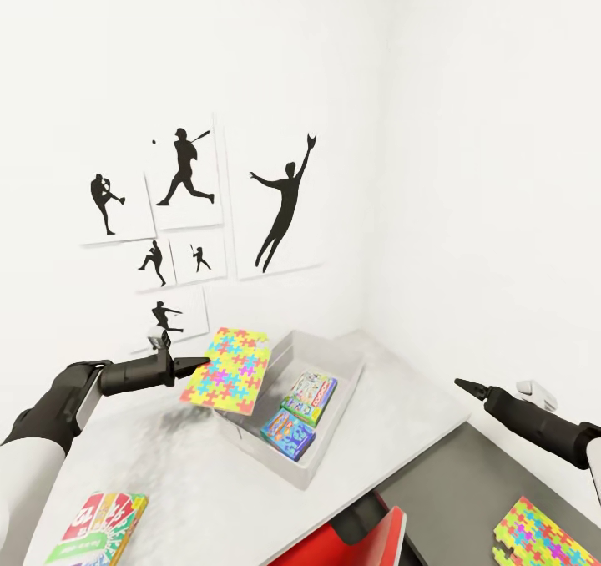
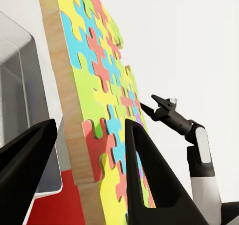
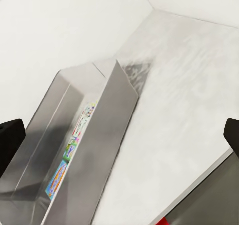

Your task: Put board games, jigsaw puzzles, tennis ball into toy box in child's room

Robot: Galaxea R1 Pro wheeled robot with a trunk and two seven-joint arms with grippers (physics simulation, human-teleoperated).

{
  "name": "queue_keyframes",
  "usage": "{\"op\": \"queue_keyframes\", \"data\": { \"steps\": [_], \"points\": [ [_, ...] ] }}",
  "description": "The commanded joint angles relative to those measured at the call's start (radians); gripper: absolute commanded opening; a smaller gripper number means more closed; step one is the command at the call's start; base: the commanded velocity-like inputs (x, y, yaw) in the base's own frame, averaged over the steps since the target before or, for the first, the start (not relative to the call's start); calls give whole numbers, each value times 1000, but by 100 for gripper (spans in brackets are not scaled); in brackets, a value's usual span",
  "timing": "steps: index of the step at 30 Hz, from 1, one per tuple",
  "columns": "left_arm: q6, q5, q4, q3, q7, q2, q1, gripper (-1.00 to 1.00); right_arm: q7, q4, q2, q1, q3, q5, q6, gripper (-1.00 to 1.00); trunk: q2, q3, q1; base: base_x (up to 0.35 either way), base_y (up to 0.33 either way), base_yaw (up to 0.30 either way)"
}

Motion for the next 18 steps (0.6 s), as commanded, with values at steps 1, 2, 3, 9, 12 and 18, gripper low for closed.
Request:
{"op": "queue_keyframes", "data": {
  "steps": [1, 2, 3, 9, 12, 18],
  "points": [
    [11, 1, 0, 0, -3, 0, -1, -100, 10, 0, 0, -1, -2, 9, 5, 100, -2, -2, 0, 1, 0, 0],
    [11, 1, 0, 0, -4, 0, -1, -100, 10, 0, 0, -1, -2, 9, 5, 100, -2, -2, 0, 0, 0, 0],
    [11, 1, 0, 0, -4, 0, -1, -100, 10, 0, 0, -1, -2, 9, 5, 100, -2, -2, 0, 0, 0, 0],
    [11, 1, 0, -1, -3, -1, -1, -100, 10, 0, 0, -1, -3, 9, 5, 100, -2, -2, 0, 0, 0, 0],
    [11, 0, 0, -1, 1, -3, 0, -100, 10, 1, 0, -1, -2, 9, 5, 100, -2, -2, 0, 0, 0, 0],
    [23, -8, -2, -10, 50, -45, -23, -100, 10, 1, 1, -1, 1, 9, 5, 100, -2, -2, 0, 0, 0, 0]
  ]
}}
